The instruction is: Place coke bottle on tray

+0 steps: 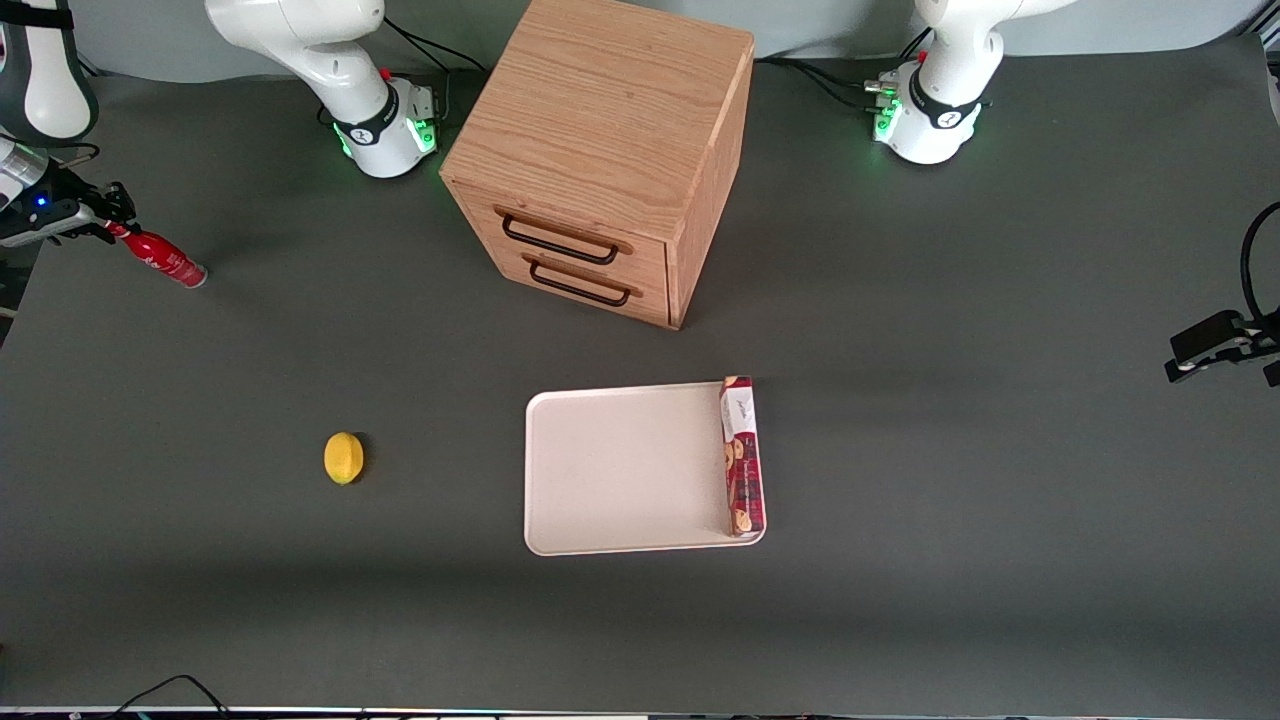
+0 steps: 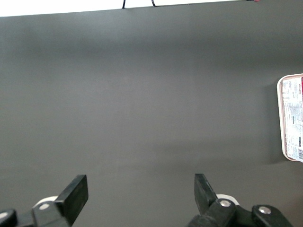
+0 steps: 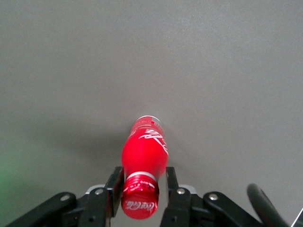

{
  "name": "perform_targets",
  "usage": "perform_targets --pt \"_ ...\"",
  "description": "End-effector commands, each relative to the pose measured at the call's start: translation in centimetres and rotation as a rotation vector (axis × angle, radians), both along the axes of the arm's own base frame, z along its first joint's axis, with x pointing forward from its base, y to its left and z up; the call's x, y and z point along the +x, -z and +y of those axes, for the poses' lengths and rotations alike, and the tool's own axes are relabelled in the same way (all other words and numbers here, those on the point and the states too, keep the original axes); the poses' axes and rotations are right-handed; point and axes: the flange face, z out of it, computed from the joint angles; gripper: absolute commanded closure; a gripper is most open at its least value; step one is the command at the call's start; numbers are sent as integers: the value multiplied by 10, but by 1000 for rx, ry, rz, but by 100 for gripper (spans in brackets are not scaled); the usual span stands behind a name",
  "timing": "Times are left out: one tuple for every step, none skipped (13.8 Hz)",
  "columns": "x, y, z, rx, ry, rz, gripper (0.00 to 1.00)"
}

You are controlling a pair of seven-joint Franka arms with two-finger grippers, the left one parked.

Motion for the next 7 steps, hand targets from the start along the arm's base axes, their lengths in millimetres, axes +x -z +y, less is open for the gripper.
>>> perform_targets --pt "0 3 -1 -16 -25 3 79" --pt "1 3 -1 -16 -25 5 83" --pt "1 3 -1 -16 -27 5 85" --pt "1 2 -1 -17 -27 4 88" --pt "2 1 -1 -19 -27 2 89" --pt "3 0 -1 -20 -29 4 92" --pt "4 -2 -1 -18 -31 5 92"
